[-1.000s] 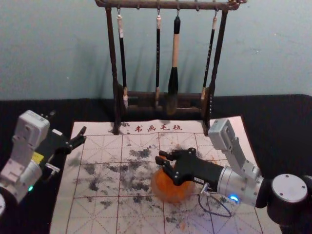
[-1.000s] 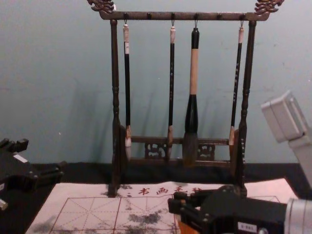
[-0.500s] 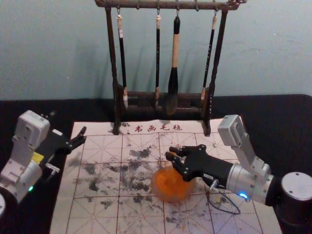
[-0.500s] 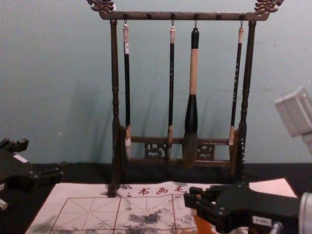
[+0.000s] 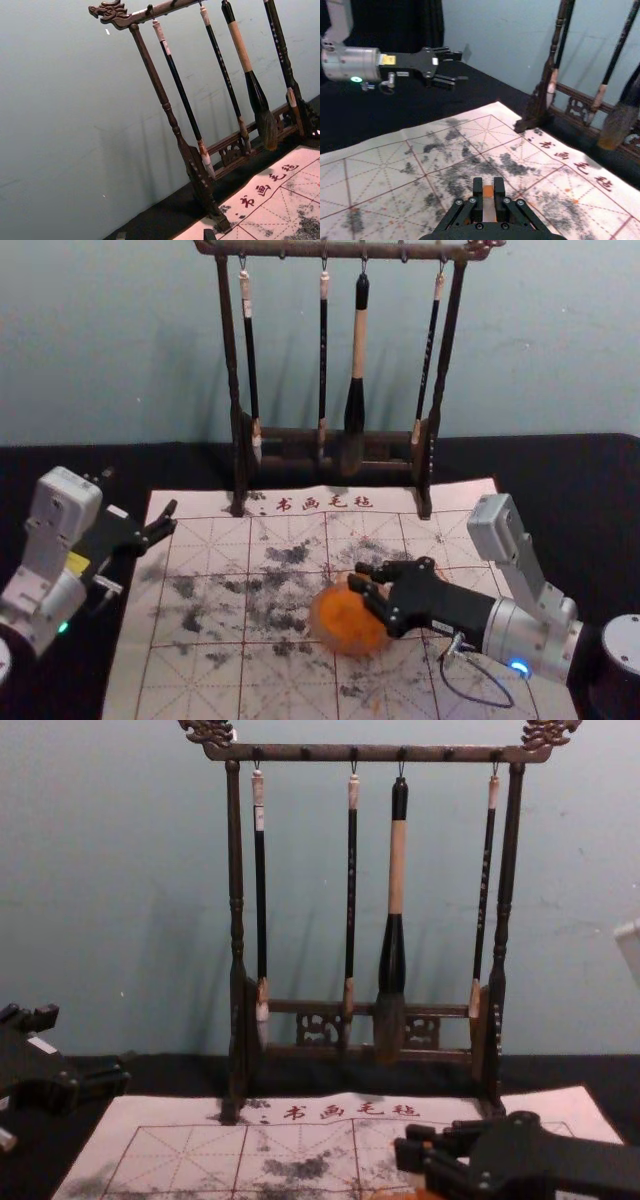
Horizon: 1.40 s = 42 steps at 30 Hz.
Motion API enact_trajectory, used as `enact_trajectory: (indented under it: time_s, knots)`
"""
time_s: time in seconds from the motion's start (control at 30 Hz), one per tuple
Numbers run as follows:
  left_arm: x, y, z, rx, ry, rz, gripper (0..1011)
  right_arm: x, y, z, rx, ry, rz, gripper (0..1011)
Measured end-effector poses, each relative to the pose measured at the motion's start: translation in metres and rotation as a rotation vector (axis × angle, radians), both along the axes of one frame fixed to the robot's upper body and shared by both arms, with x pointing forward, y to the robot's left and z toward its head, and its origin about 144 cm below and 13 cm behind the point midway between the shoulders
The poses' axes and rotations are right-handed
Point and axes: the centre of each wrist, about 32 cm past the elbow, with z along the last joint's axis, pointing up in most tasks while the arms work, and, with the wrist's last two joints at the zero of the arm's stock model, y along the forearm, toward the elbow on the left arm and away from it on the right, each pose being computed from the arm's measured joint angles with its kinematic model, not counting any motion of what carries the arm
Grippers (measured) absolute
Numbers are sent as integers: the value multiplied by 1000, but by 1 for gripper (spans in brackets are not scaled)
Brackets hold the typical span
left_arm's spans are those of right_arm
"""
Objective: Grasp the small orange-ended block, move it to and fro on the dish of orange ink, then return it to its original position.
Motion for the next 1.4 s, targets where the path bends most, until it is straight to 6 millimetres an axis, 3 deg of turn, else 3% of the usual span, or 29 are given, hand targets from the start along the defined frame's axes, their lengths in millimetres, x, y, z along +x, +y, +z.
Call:
enact_trajectory:
  time_s: [0.3,0.8,1.1,1.4]
  knots:
    - [0,0,0,0,0,0,1001,-4,8,-2,6,13,42,88]
    - [0,0,0,0,0,0,1001,15,23,-2,-3,-4,40,88]
    - [0,0,0,0,0,0,1001,26,18,-3,-22,-10,-1,88]
    - [0,0,0,0,0,0,1001,24,5,-1,-33,-7,-34,88]
